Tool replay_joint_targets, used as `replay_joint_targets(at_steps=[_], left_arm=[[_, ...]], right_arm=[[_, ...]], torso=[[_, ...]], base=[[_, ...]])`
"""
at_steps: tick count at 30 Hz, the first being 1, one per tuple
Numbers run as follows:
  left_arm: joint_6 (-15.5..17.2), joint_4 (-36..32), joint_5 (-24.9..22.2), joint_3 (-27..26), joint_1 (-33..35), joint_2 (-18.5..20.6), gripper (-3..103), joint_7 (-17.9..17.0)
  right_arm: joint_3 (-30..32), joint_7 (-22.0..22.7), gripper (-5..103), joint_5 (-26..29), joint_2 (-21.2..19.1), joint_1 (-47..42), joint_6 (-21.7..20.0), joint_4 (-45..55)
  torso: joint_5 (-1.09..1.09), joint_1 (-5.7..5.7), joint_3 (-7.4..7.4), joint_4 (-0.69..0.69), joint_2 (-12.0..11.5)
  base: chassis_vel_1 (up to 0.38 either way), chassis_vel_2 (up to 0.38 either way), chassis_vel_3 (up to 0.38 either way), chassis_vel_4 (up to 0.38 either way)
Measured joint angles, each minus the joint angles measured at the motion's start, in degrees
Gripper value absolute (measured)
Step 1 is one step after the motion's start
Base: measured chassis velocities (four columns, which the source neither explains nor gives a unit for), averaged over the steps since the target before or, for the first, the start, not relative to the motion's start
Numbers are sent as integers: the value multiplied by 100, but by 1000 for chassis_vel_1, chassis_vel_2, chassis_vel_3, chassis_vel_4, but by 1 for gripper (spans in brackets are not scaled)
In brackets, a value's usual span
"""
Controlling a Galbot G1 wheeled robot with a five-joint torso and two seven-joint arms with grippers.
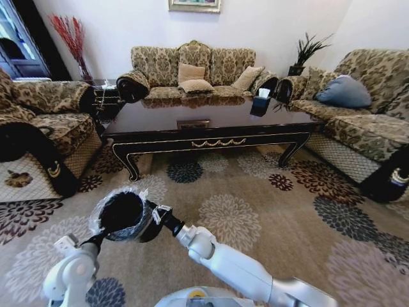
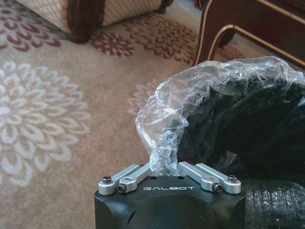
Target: Move to the front of the table and pick up the trash from the floor, then place it into the trash bin.
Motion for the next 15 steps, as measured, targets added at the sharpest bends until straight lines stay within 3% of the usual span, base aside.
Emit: replay_joint_targets(at_steps=[13,15], left_arm=[[-37,87,166,264,-119,-219,2,137],[-44,87,166,252,-118,-216,2,140]], right_arm=[[-66,80,-3,-298,152,-101,70,-335],[-51,96,1,-315,152,-112,73,-359]], torso=[[0,0,0,-1,0],[0,0,0,0,0]], base=[[0,0,0,0],[0,0,0,0]])
